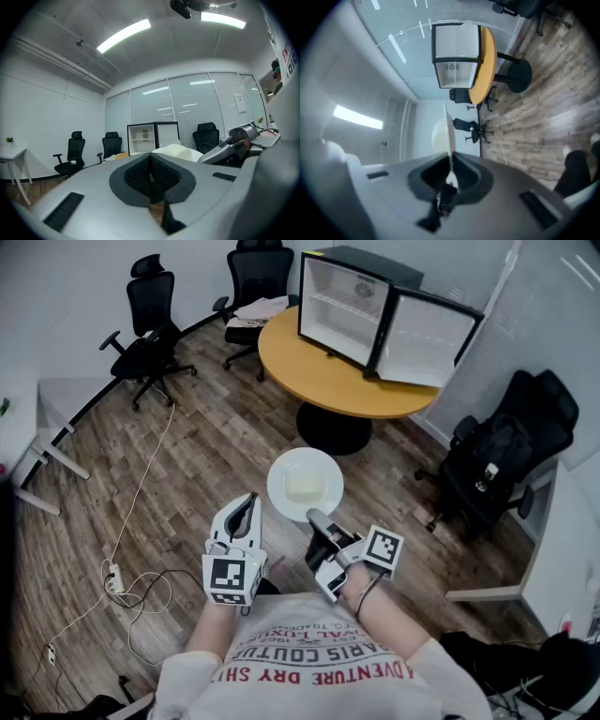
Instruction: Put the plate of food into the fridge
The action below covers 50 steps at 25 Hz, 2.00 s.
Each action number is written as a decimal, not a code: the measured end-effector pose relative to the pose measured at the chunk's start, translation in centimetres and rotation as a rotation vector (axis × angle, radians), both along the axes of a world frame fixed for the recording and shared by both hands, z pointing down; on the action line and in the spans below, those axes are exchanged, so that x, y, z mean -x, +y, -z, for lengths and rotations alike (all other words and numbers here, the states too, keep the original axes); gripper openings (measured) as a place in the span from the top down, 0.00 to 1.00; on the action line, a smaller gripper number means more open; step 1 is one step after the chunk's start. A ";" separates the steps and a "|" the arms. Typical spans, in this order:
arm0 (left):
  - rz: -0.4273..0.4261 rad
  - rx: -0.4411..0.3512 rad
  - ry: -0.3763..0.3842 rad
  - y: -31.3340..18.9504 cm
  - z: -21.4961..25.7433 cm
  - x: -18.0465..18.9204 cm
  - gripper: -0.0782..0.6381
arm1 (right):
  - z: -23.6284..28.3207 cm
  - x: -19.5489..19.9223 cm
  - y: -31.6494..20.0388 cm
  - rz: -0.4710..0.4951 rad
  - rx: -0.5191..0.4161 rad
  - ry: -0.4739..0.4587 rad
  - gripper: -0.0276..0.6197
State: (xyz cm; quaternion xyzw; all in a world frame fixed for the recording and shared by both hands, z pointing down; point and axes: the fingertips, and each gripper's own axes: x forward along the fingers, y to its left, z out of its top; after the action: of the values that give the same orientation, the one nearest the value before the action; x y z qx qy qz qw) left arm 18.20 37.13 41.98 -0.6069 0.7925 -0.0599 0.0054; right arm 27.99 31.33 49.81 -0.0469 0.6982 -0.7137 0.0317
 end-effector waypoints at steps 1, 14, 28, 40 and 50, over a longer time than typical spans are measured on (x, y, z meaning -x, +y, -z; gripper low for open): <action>0.001 0.000 0.006 -0.1 -0.1 0.1 0.85 | 0.0 0.0 -0.1 0.001 0.000 0.000 0.90; 0.006 0.009 0.030 -0.3 -1.7 0.3 0.85 | -0.9 -0.1 -0.5 0.004 0.001 0.014 0.90; -0.056 0.031 0.040 -8.6 -2.7 7.7 0.85 | -2.1 7.2 -8.2 -0.052 0.029 0.037 0.90; -0.212 0.026 0.030 -18.2 -0.9 24.4 0.85 | -1.1 22.6 -16.3 -0.219 0.035 0.050 0.90; -0.292 0.063 0.064 -24.5 -2.1 32.0 0.85 | -1.0 30.1 -21.8 -0.296 0.061 0.053 0.90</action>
State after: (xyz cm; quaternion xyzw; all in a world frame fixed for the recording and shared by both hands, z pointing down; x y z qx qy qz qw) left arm -13.79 12.61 44.11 -0.7170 0.6934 -0.0641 -0.0305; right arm -2.13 9.55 50.78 -0.1690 0.6621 -0.7208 0.1164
